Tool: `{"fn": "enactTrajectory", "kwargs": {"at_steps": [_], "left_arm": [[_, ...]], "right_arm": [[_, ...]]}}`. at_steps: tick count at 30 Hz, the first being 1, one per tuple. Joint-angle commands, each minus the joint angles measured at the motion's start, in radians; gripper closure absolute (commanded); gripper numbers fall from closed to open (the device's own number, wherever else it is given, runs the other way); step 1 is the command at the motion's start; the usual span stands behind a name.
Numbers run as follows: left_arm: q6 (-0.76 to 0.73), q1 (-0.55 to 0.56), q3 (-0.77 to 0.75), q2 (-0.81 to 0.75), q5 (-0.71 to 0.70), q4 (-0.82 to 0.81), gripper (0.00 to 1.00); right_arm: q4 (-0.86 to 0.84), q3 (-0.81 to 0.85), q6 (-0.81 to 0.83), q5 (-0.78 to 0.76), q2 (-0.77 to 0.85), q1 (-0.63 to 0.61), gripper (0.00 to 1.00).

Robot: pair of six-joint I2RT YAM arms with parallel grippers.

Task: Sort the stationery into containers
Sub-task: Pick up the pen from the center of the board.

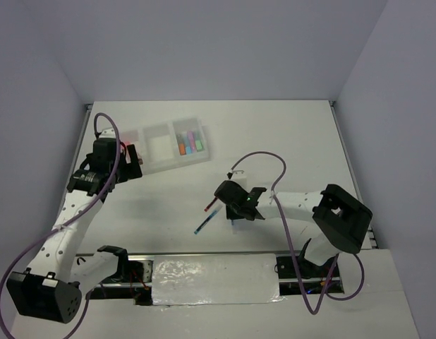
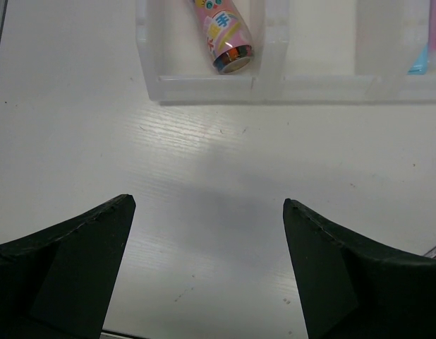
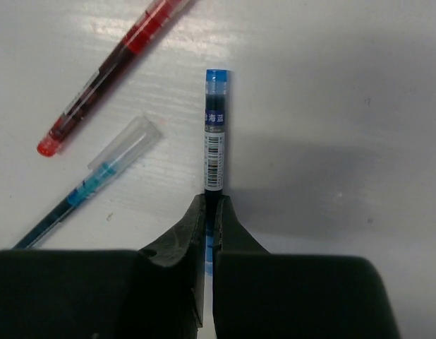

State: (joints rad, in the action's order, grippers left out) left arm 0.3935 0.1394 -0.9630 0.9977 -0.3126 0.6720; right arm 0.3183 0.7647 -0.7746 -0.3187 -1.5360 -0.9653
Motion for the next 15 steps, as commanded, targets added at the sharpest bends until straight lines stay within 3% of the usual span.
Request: {"fn": "enactTrajectory", "kwargs": {"at_steps": [1, 3, 5, 8, 11, 15], "left_arm": [[-0.016, 0.005, -0.011, -0.031, 0.02, -0.041, 0.01], [-0.015, 0.006, -0.008, -0.044, 0.027, -0.048, 0.01], [-0.013, 0.005, -0.005, -0.054, 0.03, -0.051, 0.01], [-0.013, 0.005, -0.002, -0.067, 0.024, -0.058, 0.01], [-0.001, 0.005, -0.006, -0.068, -0.019, -0.048, 0.01], [0.013, -0.001, -0.005, -0.074, -0.078, -0.038, 0.01]], "right_arm": [[0.128, 0.048, -0.049, -0.09, 0.037, -0.046, 1.0], [0.128, 0.085, -0.019, -0.109, 0.083, -0.059, 1.0], [0.024, 0.148, 0.124, -0.064, 0.108, -0.061, 1.0], [-0.077, 0.303, 0.334, 0.013, 0.016, -0.049, 1.0], [-0.047, 0.56, 0.452, 0.082, -0.175, -0.024, 1.0], [0.071, 1.041, 0.55, 0.078, -0.494, -0.01, 1.0]]}}
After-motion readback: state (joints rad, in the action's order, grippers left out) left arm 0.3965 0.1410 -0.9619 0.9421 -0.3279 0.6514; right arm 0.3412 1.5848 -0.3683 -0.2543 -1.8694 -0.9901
